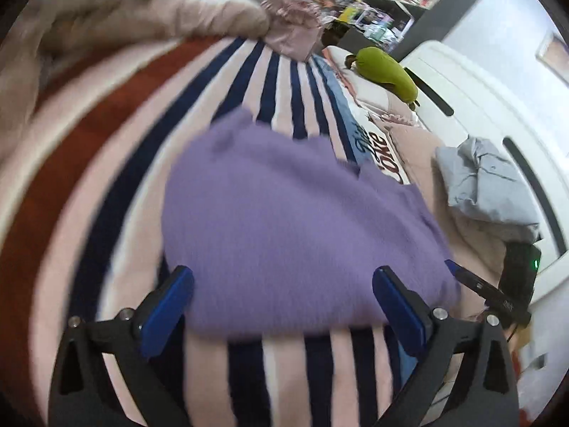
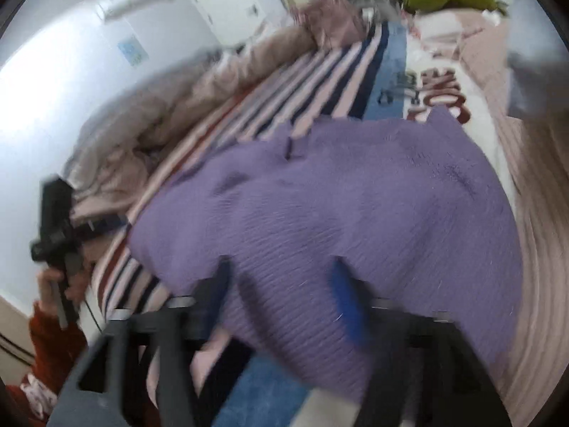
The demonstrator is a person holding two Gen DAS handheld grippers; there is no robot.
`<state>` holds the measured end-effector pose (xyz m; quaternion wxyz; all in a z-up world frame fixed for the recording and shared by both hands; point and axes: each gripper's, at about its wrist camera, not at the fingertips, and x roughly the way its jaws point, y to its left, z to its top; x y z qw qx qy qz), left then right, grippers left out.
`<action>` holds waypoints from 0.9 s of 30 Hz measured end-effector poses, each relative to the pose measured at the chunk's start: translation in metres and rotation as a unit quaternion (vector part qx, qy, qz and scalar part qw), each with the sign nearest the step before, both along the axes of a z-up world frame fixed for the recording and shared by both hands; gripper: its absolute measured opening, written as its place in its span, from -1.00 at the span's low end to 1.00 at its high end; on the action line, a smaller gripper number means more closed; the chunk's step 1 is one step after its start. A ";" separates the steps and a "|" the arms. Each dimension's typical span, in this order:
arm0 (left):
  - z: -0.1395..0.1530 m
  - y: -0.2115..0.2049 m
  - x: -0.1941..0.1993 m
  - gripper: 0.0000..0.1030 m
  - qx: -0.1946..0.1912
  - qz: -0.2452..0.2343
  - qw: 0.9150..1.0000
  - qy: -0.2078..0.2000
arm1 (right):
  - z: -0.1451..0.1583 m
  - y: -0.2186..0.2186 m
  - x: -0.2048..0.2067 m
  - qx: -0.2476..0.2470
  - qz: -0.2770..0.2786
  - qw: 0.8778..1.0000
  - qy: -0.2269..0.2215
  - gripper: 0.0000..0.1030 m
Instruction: Fold large clothes
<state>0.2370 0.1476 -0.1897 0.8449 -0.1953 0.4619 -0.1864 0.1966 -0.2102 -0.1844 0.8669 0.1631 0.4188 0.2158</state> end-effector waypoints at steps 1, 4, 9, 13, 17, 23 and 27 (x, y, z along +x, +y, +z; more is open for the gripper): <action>-0.005 0.002 -0.004 0.93 -0.004 0.011 1.000 0.004 | 0.005 0.004 -0.015 -0.003 -0.008 1.000 -0.029 0.48; -0.029 0.004 -0.015 0.94 -0.055 0.019 0.998 0.033 | 0.016 0.025 -0.042 -0.024 0.022 0.996 -0.080 0.42; -0.061 -0.013 -0.011 0.95 -0.100 0.037 0.993 0.044 | 0.015 0.075 -0.037 -0.073 0.073 0.990 -0.095 -0.79; -0.060 -0.020 -0.003 0.22 -0.156 0.076 0.985 0.002 | -0.030 0.095 0.003 -0.114 0.052 0.992 -0.002 -0.87; -0.037 -0.032 0.007 -0.41 -0.171 0.065 0.983 -0.033 | -0.047 0.085 0.012 -0.068 0.048 0.996 0.031 -0.94; 0.037 -0.102 0.019 -0.43 -0.131 -0.053 0.984 -0.112 | -0.014 0.035 -0.006 0.021 0.024 0.999 0.012 -0.74; 0.040 -0.176 0.021 -0.44 -0.111 -0.150 0.976 -0.111 | 0.023 -0.014 -0.021 0.025 -0.033 0.999 -0.032 -0.55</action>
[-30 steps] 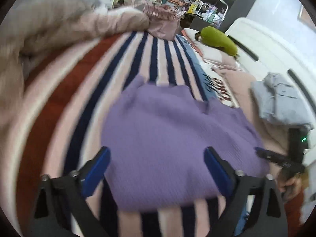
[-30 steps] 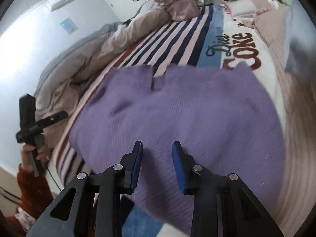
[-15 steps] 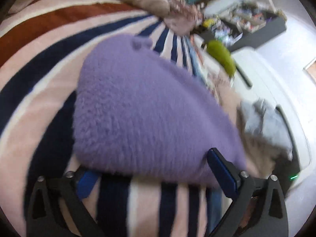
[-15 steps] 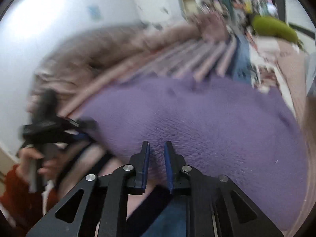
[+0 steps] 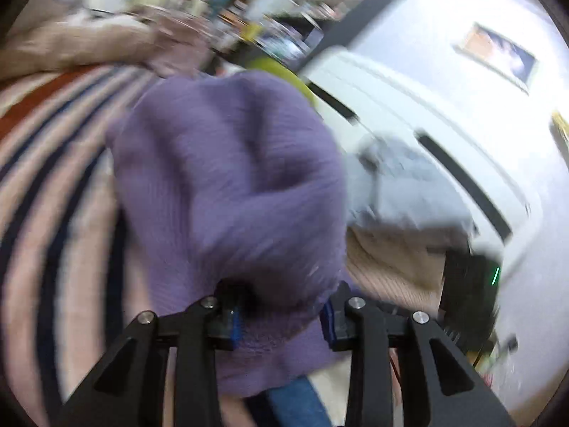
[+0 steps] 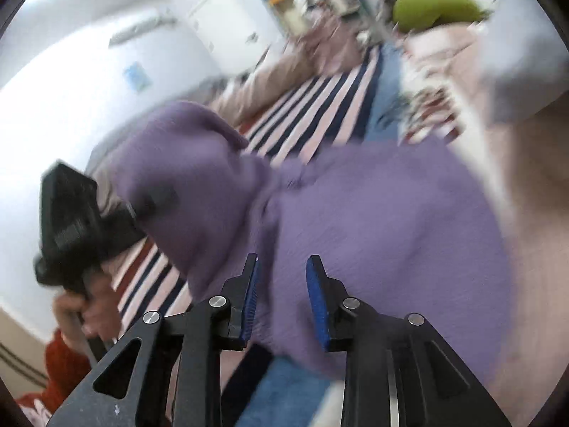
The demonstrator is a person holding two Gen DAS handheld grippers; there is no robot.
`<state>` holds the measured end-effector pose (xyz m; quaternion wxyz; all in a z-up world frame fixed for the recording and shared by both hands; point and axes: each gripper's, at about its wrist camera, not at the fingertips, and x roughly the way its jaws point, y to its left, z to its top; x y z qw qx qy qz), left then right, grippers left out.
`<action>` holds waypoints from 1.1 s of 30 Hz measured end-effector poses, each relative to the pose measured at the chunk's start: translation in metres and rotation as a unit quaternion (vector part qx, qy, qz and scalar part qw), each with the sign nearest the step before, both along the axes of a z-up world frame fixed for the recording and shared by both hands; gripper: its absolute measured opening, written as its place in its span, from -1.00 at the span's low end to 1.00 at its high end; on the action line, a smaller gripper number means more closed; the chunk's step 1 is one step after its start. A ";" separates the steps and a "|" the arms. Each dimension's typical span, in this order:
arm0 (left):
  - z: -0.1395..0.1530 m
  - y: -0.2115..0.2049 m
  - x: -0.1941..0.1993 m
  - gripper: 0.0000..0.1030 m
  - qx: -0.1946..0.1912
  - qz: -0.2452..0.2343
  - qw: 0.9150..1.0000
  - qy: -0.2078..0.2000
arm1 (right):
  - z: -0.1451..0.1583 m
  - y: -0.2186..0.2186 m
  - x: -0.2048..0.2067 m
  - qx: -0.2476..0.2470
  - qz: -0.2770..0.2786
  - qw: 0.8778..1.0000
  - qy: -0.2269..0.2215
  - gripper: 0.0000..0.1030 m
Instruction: Fold large clothes
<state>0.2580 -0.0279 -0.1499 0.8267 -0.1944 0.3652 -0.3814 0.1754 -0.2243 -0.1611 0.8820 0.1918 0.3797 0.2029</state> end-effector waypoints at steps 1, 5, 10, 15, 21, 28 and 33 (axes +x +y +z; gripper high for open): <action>-0.006 -0.019 -0.002 -0.43 0.005 -0.028 1.000 0.003 | 0.009 -0.012 -0.003 0.004 -0.008 1.000 -0.010 -0.55; -0.022 -0.051 -0.015 -0.43 0.028 -0.062 0.998 -0.009 | 0.034 -0.032 -0.005 0.013 -0.007 0.999 -0.035 0.03; -0.021 -0.044 -0.016 -0.33 0.013 -0.063 0.998 -0.002 | 0.032 -0.013 0.029 0.015 0.016 1.000 -0.007 0.48; -0.014 0.005 -0.037 0.52 -0.030 -0.074 0.997 -0.008 | 0.006 0.033 0.080 0.000 0.060 0.996 0.066 0.68; -0.023 0.080 -0.038 0.63 -0.005 0.004 1.000 0.016 | -0.004 0.056 0.075 -0.065 0.075 0.993 0.062 -0.07; -0.033 0.089 -0.027 0.75 -0.031 0.020 0.998 0.051 | 0.049 0.029 0.031 -0.126 -0.012 0.990 -0.053 -0.52; -0.035 0.048 -0.015 0.94 -0.036 -0.008 0.996 0.075 | 0.059 -0.027 -0.003 -0.108 -0.058 0.992 -0.041 -0.53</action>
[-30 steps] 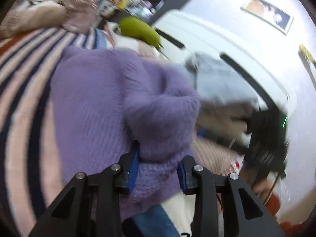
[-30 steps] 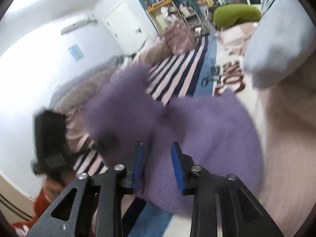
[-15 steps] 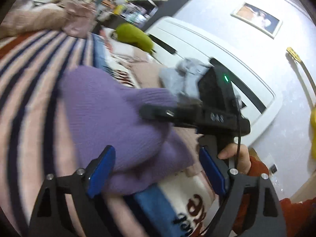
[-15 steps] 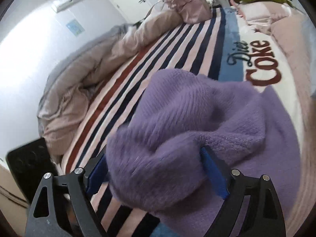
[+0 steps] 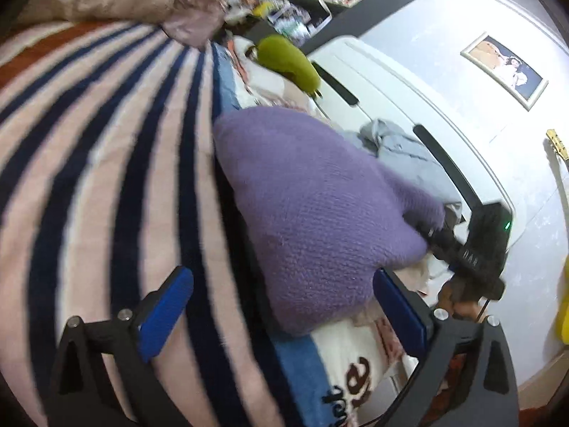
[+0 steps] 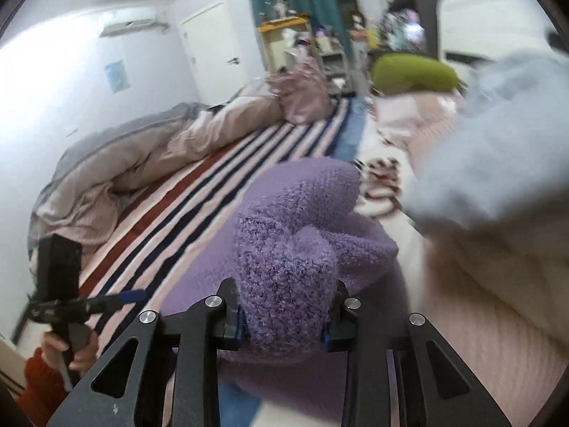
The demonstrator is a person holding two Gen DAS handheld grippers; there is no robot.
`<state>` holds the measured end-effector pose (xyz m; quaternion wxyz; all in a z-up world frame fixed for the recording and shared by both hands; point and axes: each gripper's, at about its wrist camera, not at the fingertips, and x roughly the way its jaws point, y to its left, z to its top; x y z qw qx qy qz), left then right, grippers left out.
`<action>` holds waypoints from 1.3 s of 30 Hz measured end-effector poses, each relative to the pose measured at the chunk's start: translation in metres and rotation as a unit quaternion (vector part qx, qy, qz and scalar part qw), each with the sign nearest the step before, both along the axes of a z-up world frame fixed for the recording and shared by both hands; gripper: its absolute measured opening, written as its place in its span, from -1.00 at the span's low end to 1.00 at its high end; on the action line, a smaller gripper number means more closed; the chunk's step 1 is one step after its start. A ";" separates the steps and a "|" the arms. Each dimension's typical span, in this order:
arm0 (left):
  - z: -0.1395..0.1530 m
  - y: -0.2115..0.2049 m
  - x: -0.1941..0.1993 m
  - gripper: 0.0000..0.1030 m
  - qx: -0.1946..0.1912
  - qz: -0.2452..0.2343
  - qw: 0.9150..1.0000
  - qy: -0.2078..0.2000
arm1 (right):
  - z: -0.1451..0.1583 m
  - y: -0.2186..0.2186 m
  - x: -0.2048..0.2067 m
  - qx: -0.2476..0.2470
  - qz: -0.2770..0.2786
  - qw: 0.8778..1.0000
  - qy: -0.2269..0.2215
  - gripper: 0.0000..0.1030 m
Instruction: Fold large clothes
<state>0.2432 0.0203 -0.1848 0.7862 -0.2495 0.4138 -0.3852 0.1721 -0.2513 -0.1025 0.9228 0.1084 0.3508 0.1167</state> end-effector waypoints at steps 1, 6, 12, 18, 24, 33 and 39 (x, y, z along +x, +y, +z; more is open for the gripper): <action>0.000 -0.007 0.001 0.94 -0.001 -0.007 1.000 0.007 | -0.008 -0.013 -0.006 0.014 -0.009 1.000 0.016 -0.53; -0.016 -0.054 0.017 0.95 0.003 -0.039 0.997 0.064 | -0.071 -0.048 -0.018 0.066 -0.041 0.993 0.089 -0.53; -0.031 -0.082 0.025 0.99 -0.012 -0.051 0.993 0.109 | -0.094 -0.061 -0.029 0.094 -0.061 0.989 0.092 -0.50; -0.040 -0.114 0.036 0.99 -0.010 -0.047 0.990 0.135 | -0.102 -0.067 -0.031 0.121 -0.068 0.985 0.104 -0.39; -0.040 -0.125 0.042 0.97 0.014 -0.047 0.990 0.131 | -0.106 -0.071 -0.034 0.129 -0.071 0.983 0.105 -0.37; -0.024 -0.099 0.016 0.22 0.009 -0.042 0.996 0.077 | -0.104 -0.070 -0.042 0.154 -0.064 0.981 0.103 -0.27; 0.005 -0.053 -0.023 0.20 0.026 -0.052 0.998 0.035 | -0.094 -0.046 -0.067 0.182 0.009 0.978 0.101 -0.26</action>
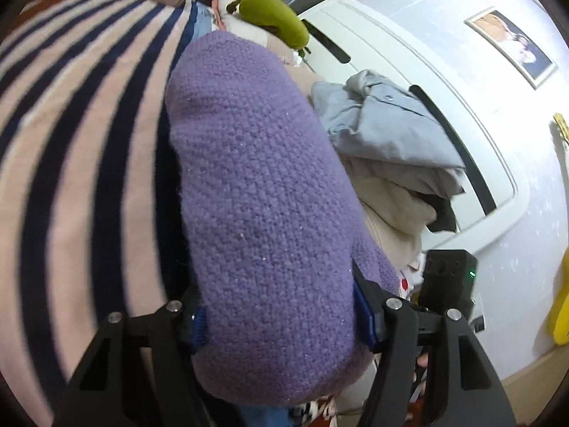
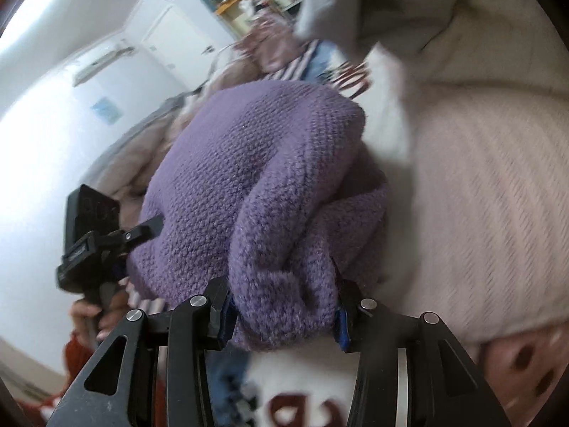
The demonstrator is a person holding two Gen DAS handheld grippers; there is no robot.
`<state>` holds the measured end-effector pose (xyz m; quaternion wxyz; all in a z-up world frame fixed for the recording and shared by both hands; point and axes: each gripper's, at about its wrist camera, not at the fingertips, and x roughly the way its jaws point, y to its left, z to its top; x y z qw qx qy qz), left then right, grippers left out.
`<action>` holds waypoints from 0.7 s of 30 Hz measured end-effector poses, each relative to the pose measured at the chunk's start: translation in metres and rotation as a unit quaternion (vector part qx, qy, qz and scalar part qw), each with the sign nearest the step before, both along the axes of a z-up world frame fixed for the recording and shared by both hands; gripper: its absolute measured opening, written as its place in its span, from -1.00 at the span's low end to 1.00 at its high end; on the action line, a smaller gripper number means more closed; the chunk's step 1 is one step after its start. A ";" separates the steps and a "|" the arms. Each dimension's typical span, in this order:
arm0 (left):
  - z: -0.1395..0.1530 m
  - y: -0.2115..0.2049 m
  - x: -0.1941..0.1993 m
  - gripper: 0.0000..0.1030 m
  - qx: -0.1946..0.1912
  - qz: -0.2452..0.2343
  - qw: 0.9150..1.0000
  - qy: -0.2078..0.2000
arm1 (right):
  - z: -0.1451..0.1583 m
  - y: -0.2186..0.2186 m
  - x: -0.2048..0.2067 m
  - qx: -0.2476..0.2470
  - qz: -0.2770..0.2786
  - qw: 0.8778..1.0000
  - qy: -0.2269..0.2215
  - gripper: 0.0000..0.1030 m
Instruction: Fold large clothes
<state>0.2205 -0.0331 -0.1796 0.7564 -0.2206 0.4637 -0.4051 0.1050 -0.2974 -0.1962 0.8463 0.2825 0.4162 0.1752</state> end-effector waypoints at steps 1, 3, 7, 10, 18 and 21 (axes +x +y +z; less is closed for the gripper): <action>0.004 0.010 -0.007 0.20 0.007 0.002 1.000 -0.003 | -0.001 0.003 -0.004 0.019 0.011 1.000 0.001 -0.26; 0.008 0.028 -0.018 0.20 0.027 0.002 1.000 -0.003 | -0.006 0.011 -0.008 0.049 0.029 0.998 0.006 -0.14; -0.007 0.049 -0.025 0.30 0.040 0.002 0.999 0.025 | -0.021 0.024 -0.012 0.039 0.010 0.999 0.035 0.54; -0.015 0.055 -0.026 0.46 0.037 0.008 0.999 0.034 | -0.038 0.025 -0.012 0.067 -0.005 0.996 0.052 0.59; -0.021 0.052 -0.021 0.75 0.045 0.008 0.998 0.052 | -0.056 0.024 -0.019 0.115 -0.021 0.991 0.059 0.73; -0.025 0.046 -0.019 0.86 0.051 0.011 0.997 0.057 | -0.063 0.033 -0.020 0.145 -0.004 0.987 0.066 0.45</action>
